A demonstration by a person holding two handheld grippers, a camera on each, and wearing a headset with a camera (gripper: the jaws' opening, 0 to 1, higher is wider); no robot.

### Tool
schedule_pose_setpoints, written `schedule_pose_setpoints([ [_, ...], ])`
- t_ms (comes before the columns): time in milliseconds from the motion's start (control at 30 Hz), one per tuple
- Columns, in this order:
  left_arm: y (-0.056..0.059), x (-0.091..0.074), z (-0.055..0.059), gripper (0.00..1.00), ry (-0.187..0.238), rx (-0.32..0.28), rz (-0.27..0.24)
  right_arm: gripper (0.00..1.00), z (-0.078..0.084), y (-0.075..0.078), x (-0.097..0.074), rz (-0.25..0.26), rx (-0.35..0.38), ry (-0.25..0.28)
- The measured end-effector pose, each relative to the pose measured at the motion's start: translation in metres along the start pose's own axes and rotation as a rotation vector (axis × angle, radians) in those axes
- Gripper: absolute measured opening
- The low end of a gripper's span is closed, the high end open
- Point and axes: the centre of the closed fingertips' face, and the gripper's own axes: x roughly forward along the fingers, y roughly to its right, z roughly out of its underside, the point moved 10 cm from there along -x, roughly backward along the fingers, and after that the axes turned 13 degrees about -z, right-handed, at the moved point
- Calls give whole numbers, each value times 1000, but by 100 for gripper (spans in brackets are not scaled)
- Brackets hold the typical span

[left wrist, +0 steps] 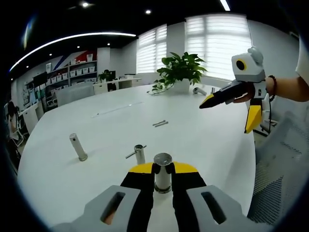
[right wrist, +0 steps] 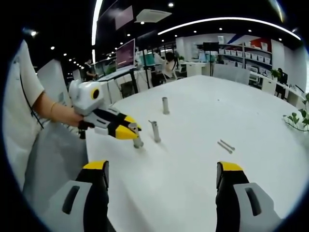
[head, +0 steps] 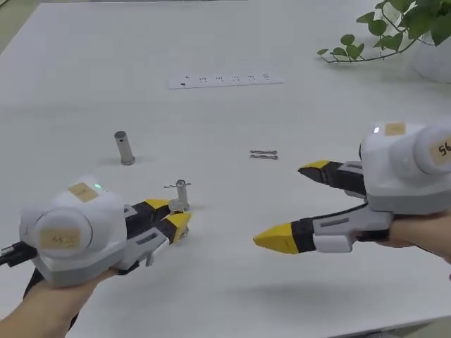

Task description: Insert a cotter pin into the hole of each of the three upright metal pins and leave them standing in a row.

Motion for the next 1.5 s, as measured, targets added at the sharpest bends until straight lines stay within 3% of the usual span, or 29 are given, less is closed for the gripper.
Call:
schedule_pose_setpoints([
  [500, 19, 26, -7, 11, 3, -46, -12, 92, 6, 6, -6, 24, 18, 10],
  [733, 23, 34, -3, 11, -12, -44, -19, 88, 7, 10, -8, 36, 22, 9],
  [1500, 40, 40, -1, 11, 1, -18, -60, 83, 10, 17, -12, 39, 38, 13],
])
